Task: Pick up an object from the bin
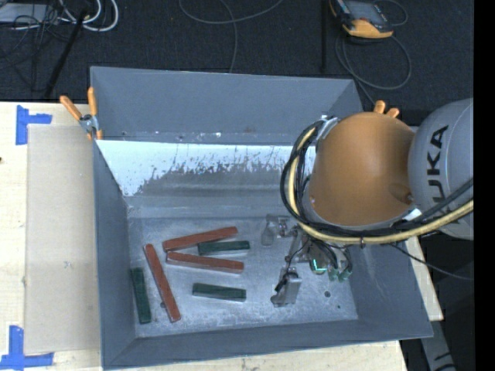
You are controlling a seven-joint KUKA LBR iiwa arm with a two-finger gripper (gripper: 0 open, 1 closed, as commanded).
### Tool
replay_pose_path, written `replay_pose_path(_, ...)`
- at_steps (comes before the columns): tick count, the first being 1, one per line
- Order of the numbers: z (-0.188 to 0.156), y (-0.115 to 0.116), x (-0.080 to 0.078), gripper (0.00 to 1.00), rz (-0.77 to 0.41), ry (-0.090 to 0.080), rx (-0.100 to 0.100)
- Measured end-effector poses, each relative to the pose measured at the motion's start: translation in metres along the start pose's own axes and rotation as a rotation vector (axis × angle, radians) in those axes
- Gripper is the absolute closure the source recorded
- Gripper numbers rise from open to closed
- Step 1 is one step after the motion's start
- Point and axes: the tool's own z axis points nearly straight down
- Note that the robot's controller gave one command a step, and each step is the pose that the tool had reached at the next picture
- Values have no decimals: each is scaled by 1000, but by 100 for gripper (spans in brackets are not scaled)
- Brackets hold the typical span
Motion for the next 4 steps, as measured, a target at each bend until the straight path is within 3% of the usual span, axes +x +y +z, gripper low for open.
replay_pose_path(1,140,46,-18,0,-97,0,0)
replay_pose_path(2,164,47,-45,0,-260,-10,0)
replay_pose_path(3,160,48,-48,100,-256,-21,-3)
replay_pose_path(4,164,46,-45,0,-255,-10,0)
